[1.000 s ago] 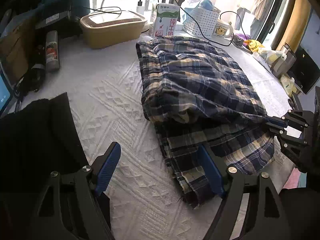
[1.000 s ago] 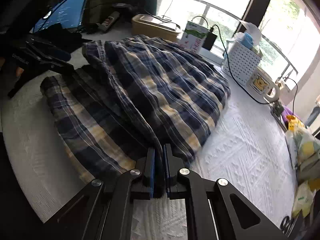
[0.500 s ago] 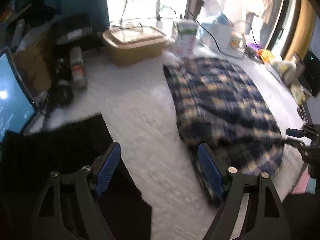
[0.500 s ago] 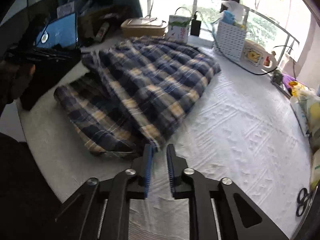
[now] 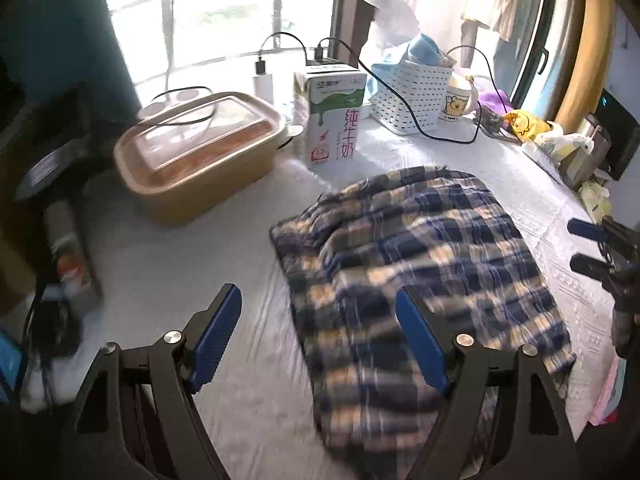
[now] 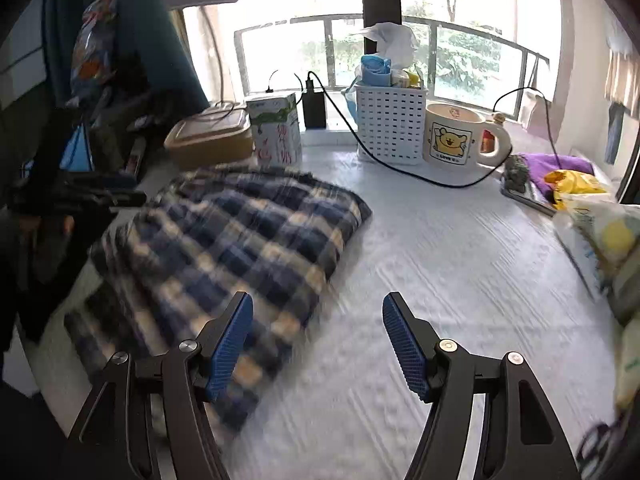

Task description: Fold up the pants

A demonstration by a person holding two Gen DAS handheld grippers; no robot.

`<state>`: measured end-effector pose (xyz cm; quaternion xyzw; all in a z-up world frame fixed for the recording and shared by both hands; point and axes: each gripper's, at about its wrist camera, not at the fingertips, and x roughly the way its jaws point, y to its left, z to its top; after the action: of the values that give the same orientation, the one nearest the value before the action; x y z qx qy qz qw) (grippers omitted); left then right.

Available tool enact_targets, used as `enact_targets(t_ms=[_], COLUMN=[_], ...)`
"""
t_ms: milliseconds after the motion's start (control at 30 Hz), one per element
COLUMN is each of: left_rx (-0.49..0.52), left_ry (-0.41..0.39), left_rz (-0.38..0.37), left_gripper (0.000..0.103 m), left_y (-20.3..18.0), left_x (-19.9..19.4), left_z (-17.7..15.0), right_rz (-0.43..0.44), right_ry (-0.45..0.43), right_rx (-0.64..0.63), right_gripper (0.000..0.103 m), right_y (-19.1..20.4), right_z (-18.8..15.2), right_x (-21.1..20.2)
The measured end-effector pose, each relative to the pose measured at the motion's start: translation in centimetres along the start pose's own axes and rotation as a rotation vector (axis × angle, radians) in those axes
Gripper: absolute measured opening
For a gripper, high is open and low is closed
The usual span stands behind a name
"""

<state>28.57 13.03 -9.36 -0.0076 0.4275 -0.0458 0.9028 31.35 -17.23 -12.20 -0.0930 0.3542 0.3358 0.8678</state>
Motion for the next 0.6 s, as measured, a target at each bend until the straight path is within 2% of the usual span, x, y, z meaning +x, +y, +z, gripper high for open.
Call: enact_targets(t_ms=[267,433,600], left_rx=[-0.028,-0.044,0.008], left_ry=[0.033,0.062,0.075], left_rz=[-0.037,-0.085,-0.106], left_gripper=[0.080,0.080,0.080], left_y=[1.2,1.7,1.0], left_x=[3.9,5.6,6.4], left_z=[1.5,1.6,2.0], right_rz=[0.041,0.058,0.083], right_ry=[0.023,0.057,0.074], right_rx=[0.091,0.117,0.127], right_gripper=[0.070,0.070,0.070], right_y=[-2.5,-3.9,-4.4], right_z=[2.6,3.8,4.3], right_x=[5.1,8.2,10.0])
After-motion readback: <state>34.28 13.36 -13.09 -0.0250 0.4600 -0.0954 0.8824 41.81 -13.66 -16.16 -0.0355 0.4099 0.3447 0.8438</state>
